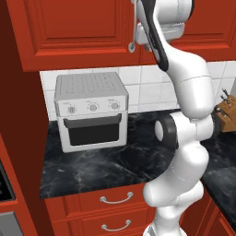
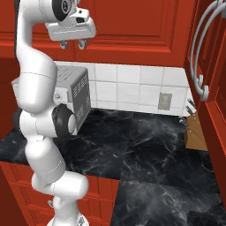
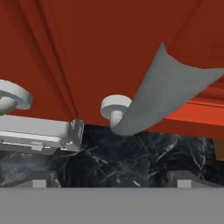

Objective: Move the bowls from the cabinet to the plates on the dining table.

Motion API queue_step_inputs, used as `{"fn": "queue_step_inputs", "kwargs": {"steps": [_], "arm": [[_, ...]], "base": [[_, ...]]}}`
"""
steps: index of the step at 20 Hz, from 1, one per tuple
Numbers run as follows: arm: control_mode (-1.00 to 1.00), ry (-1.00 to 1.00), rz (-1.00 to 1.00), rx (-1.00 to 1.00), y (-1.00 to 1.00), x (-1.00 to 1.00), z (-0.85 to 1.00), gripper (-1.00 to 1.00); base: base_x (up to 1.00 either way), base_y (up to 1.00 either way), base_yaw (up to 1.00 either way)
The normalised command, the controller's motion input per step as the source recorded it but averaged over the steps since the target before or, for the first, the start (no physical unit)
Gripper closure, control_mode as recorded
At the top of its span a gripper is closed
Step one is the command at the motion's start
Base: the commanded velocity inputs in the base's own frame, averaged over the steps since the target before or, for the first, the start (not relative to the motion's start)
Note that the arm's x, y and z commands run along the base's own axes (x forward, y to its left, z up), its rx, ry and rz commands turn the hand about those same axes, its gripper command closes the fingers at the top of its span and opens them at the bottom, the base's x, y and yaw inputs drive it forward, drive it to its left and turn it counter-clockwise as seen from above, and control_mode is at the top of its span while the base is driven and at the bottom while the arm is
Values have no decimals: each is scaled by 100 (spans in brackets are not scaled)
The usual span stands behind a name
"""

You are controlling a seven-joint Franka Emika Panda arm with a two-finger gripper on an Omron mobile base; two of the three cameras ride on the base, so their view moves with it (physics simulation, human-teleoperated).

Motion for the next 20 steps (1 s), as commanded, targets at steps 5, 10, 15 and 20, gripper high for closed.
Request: {"fn": "queue_step_inputs", "kwargs": {"steps": [5,10,15,20], "arm": [[-100,-11,0,0,-1,33,0,-100],[-100,-11,0,0,0,32,0,-100],[-100,-8,0,1,0,42,-11,-100],[-100,-20,6,1,2,35,-22,-100]], "base": [[0,0,0],[0,0,0],[0,0,0],[0,0,0]]}}
